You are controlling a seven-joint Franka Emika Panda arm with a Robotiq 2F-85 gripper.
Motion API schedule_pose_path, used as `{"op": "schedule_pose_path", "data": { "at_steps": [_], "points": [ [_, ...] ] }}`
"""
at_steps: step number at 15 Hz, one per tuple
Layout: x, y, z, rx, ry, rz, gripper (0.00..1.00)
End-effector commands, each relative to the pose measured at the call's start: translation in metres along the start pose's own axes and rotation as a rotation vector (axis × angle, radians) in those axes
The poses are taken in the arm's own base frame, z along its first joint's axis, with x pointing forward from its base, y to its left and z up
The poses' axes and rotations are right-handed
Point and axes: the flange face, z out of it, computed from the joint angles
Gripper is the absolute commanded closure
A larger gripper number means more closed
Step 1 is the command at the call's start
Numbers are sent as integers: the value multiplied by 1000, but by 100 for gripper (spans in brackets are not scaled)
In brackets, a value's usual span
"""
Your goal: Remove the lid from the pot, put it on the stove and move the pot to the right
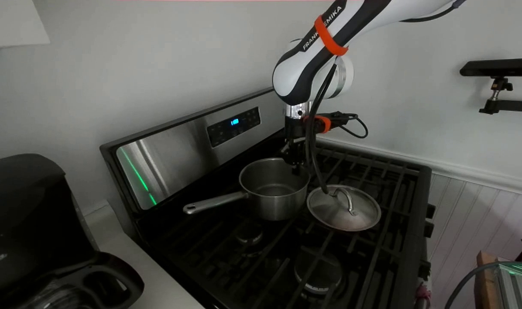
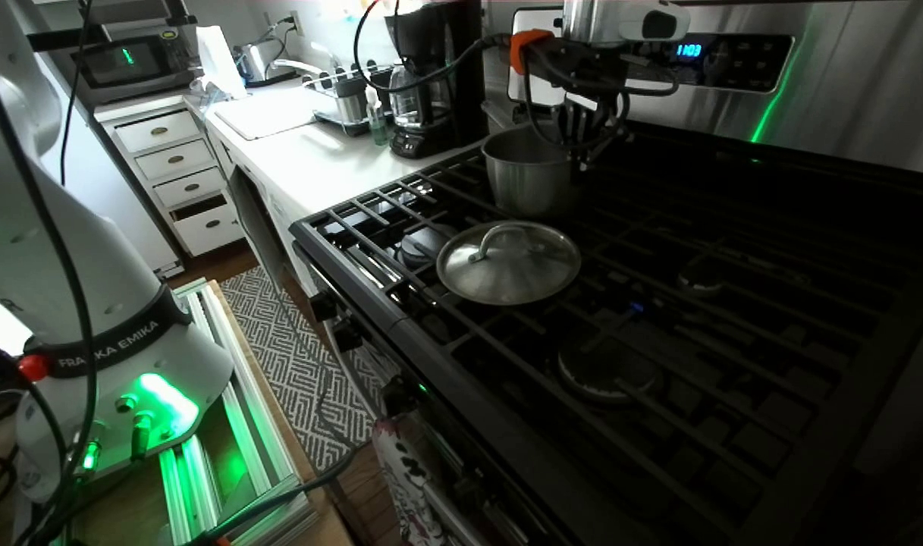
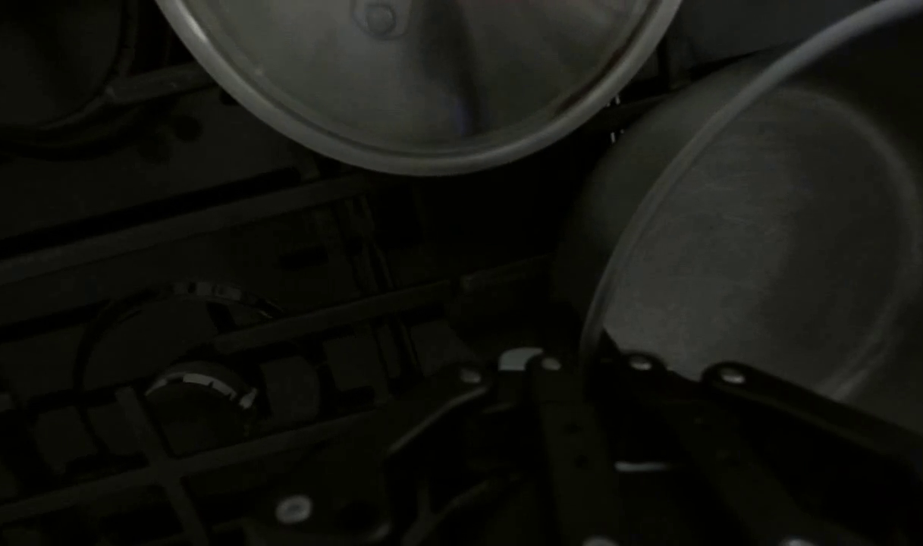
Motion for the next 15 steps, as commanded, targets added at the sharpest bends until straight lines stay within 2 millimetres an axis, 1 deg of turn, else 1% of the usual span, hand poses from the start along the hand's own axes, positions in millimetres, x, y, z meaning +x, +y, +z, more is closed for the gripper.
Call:
{"op": "schedule_pose_path", "data": {
  "at_steps": [1, 2, 4, 6, 7, 9, 12, 15],
  "points": [
    [4, 25, -9, 23, 14, 22, 99],
    [-1, 14, -2, 0, 2, 17, 95],
    [-1, 22, -2, 0, 3, 27, 95],
    [-1, 23, -2, 0, 4, 27, 95],
    [-1, 23, -2, 0, 4, 27, 99],
    [5, 36, -4, 2, 2, 35, 99],
    [6, 51, -12, 17, 6, 29, 99],
    [8, 71, -18, 10, 18, 26, 99]
  ]
}}
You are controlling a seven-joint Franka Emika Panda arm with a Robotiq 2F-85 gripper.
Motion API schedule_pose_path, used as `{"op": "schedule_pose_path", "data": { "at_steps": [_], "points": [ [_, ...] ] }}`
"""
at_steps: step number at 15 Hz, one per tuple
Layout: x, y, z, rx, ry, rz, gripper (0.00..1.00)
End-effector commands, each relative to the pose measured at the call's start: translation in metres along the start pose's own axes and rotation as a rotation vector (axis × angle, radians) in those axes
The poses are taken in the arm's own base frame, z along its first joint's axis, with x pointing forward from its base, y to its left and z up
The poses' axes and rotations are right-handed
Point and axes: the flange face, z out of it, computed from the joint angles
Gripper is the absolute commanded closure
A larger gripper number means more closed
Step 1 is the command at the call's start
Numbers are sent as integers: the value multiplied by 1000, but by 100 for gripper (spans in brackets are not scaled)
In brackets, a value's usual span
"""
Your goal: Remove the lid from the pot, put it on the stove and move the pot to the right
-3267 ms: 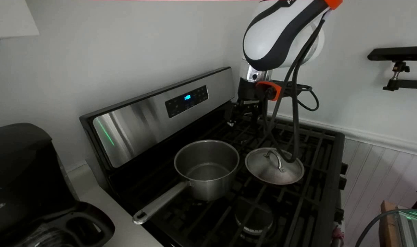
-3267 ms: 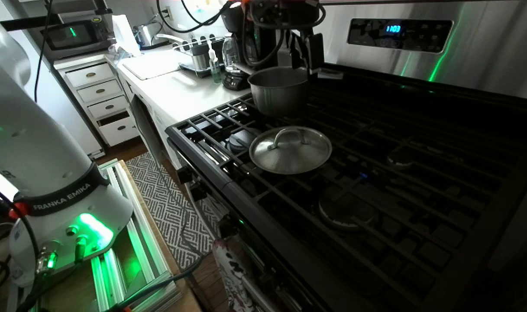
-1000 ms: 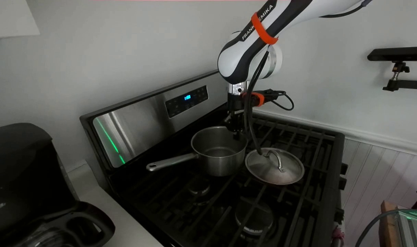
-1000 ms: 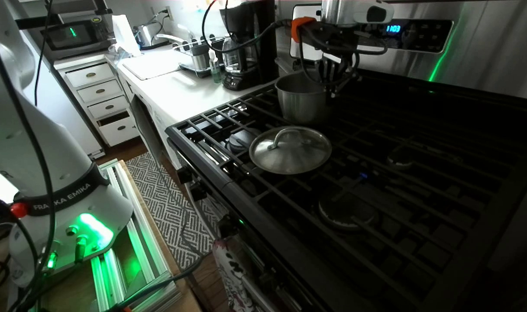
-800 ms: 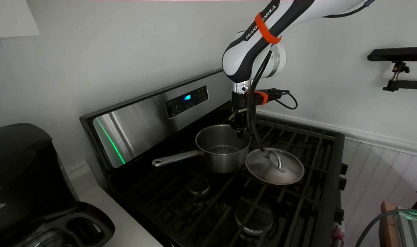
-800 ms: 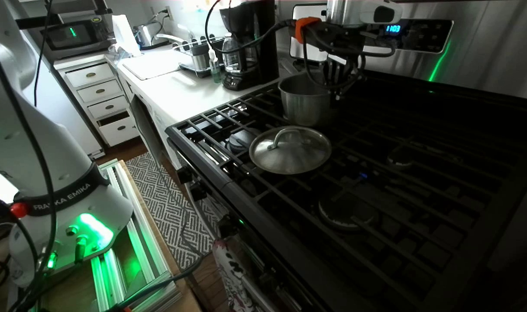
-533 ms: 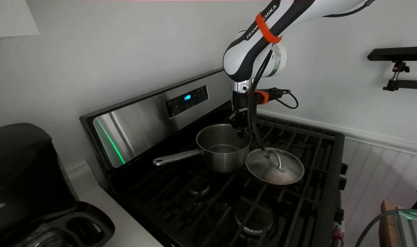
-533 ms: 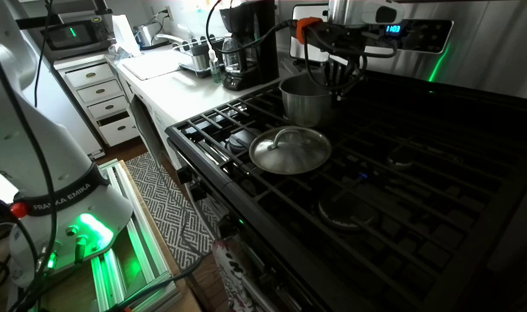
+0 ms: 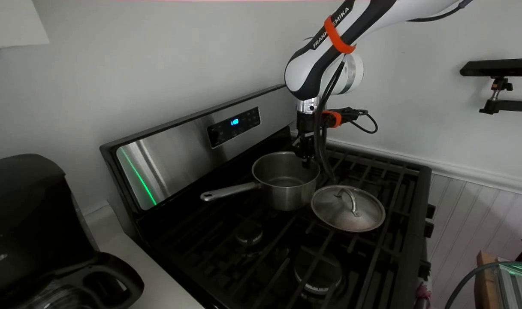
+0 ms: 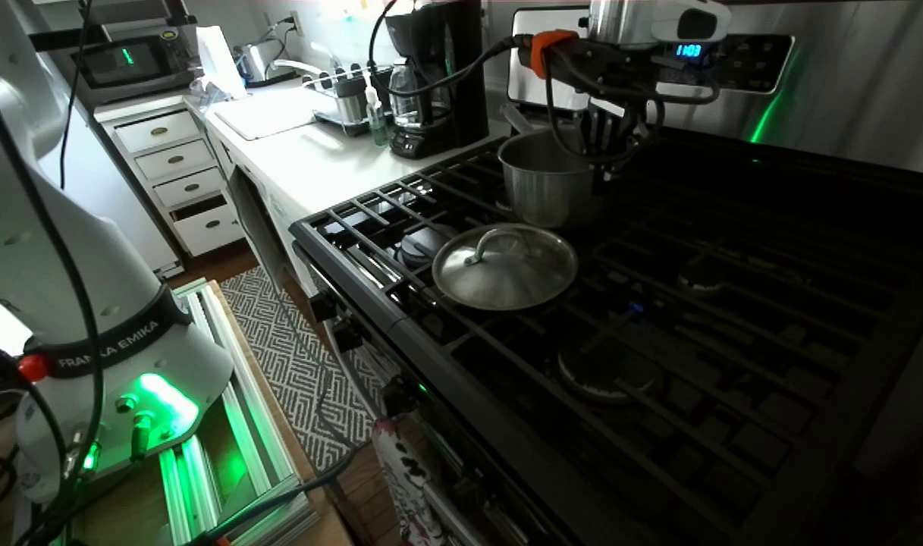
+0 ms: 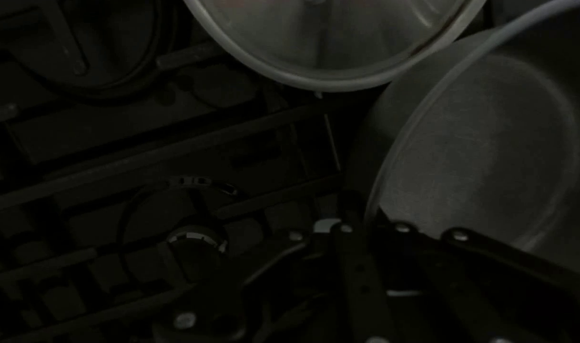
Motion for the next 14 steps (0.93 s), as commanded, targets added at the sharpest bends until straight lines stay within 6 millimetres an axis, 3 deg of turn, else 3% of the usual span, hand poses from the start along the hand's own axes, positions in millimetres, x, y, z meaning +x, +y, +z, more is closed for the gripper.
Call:
{"op": "schedule_pose_path", "data": {
  "at_steps": [1, 14],
  "points": [
    [11, 30, -14, 13, 13, -13, 99],
    [32, 114, -22, -2, 16, -15, 99]
  ]
}}
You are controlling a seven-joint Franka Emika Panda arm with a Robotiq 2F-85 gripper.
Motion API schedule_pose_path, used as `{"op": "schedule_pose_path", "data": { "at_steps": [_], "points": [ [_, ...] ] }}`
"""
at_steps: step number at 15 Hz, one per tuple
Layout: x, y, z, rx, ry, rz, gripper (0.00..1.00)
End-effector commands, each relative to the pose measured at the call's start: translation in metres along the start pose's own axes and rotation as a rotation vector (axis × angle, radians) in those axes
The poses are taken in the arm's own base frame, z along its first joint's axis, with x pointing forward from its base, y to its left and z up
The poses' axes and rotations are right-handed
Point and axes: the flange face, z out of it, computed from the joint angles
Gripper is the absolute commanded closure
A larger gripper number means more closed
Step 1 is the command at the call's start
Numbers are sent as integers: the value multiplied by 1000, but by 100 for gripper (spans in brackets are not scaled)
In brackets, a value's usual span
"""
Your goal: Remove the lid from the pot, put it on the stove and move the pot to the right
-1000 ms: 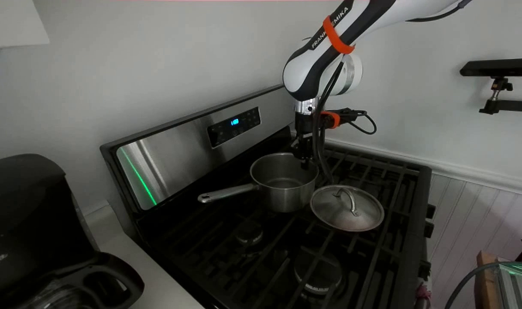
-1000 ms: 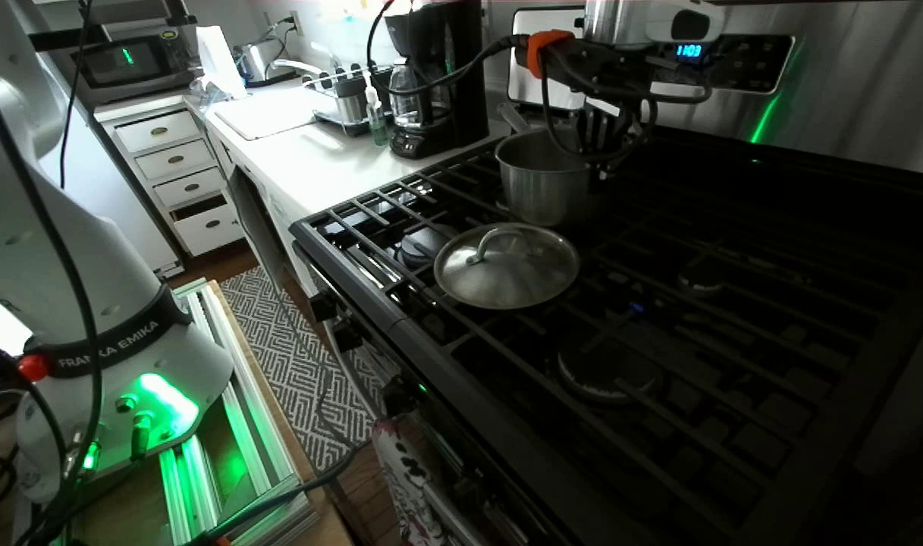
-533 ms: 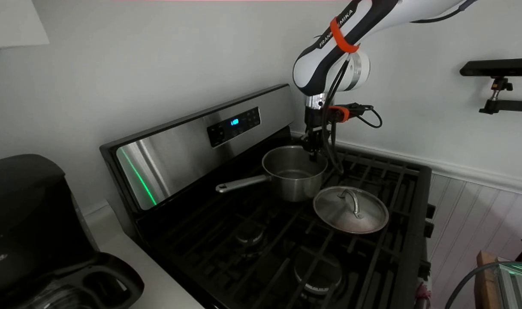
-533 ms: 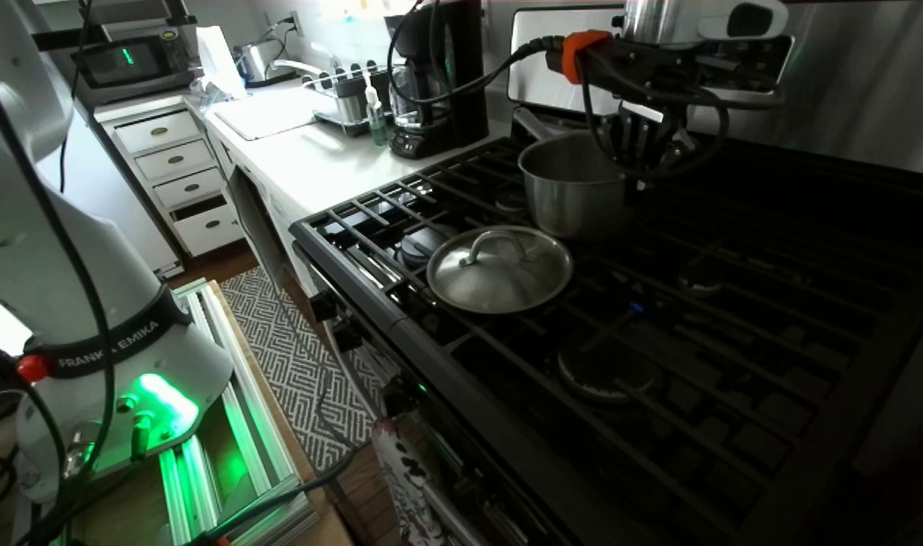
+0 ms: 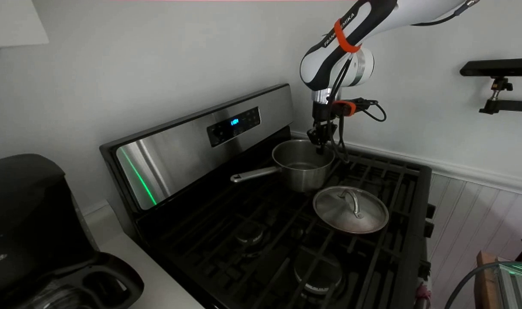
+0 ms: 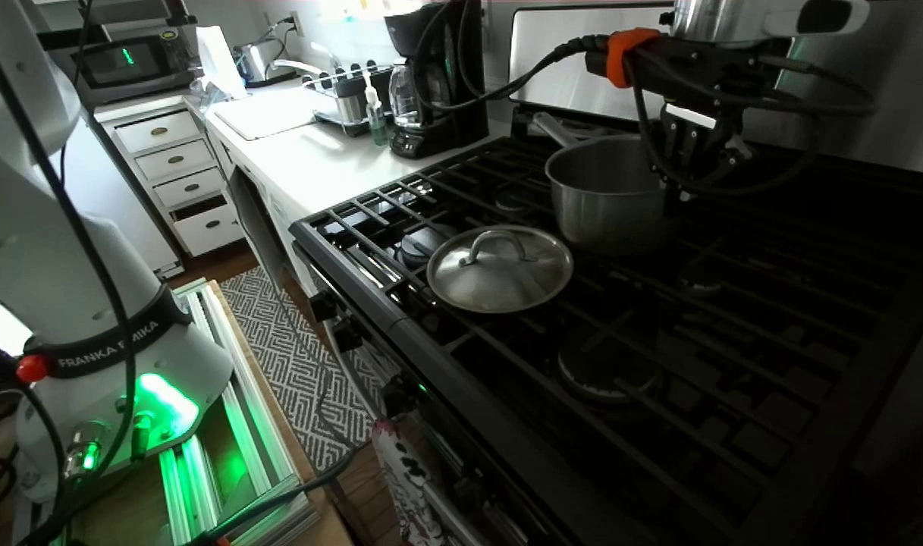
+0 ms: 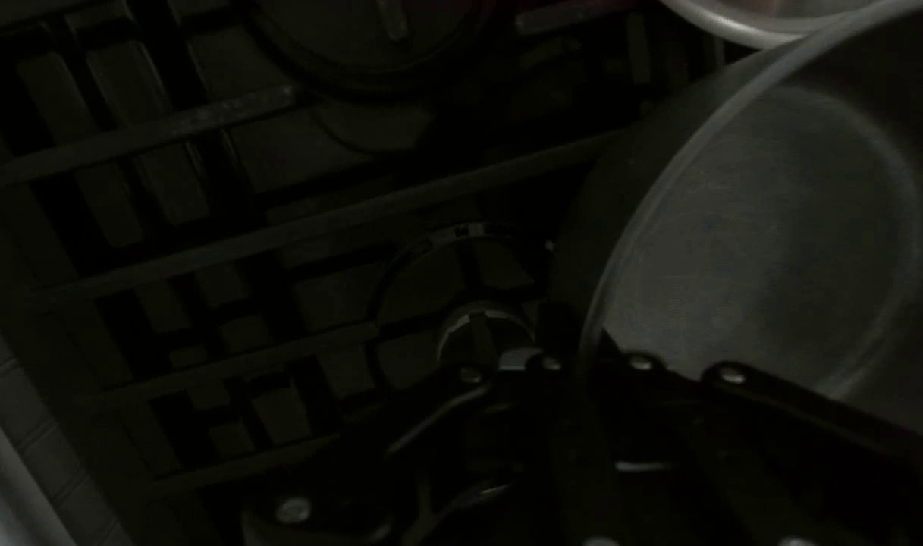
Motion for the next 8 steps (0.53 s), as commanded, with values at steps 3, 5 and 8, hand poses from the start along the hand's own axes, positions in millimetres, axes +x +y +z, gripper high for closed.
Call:
{"op": "schedule_pose_path", "data": {
  "at_steps": [3, 5, 8],
  "points": [
    [14, 41, -9, 15, -32, -9, 99],
    [17, 52, -9, 18, -42, -10, 99],
    [21, 66, -6, 19, -54, -7, 99]
  ]
}}
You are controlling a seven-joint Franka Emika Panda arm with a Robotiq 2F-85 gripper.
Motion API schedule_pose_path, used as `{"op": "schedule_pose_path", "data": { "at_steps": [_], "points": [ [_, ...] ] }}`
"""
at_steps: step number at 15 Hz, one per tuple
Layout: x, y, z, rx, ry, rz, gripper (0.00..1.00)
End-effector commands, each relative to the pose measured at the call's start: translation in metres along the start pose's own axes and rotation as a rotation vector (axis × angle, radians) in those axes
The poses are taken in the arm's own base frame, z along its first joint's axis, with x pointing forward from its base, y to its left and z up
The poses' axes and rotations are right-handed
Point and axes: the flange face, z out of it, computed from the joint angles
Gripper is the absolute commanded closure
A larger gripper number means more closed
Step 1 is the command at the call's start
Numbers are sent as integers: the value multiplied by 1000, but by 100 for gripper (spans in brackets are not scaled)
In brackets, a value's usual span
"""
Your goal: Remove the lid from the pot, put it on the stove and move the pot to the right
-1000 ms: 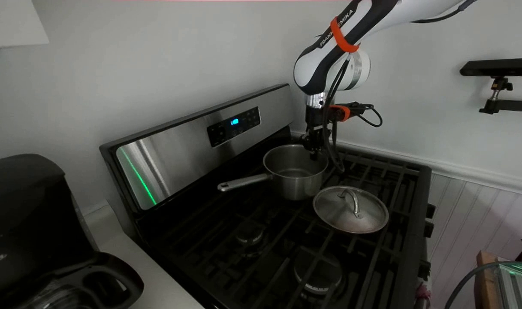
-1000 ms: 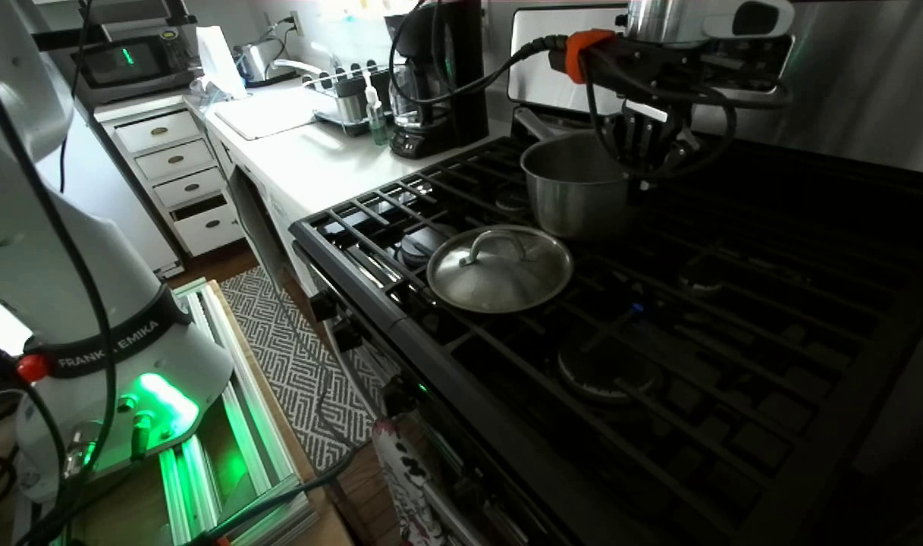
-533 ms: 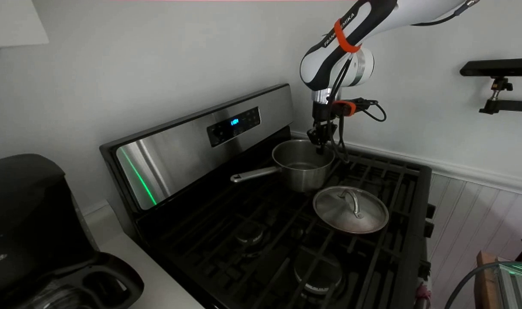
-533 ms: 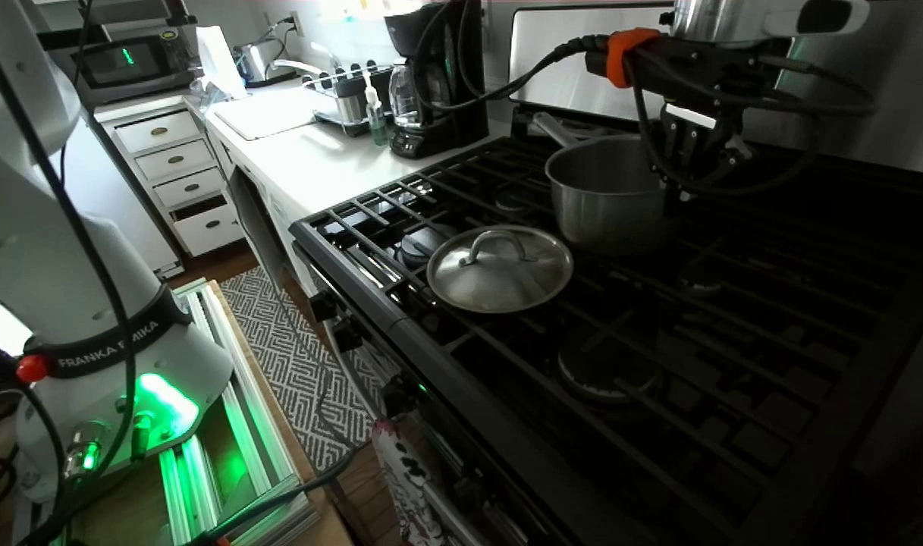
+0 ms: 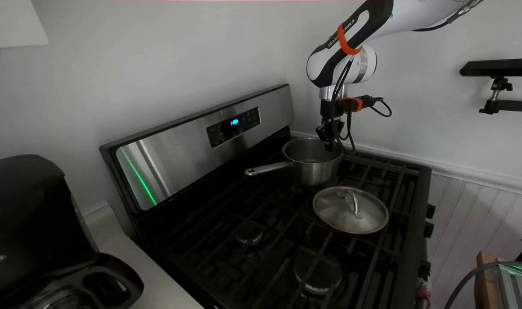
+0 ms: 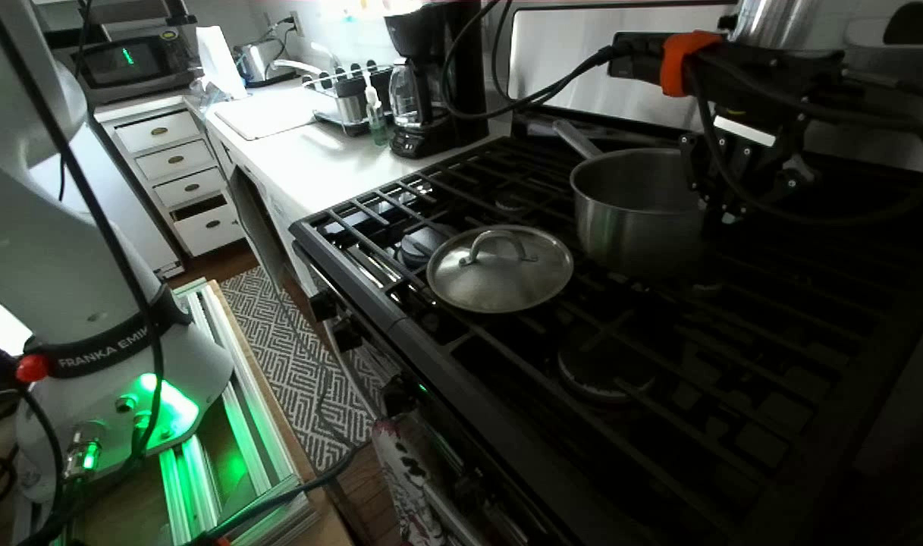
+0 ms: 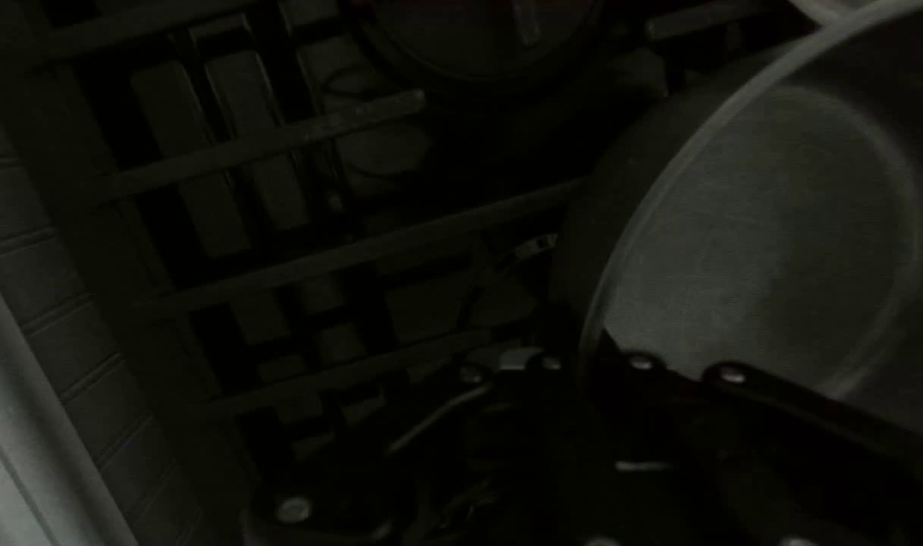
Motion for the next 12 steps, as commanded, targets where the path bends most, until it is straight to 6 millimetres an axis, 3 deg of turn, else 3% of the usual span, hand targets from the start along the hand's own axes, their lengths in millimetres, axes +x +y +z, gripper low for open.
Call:
{"op": "schedule_pose_path", "data": {
  "at_steps": [1, 12],
  "points": [
    [13, 20, -10, 18, -6, -12, 99],
    [29, 50, -5, 12, -1, 11, 99]
  ]
}}
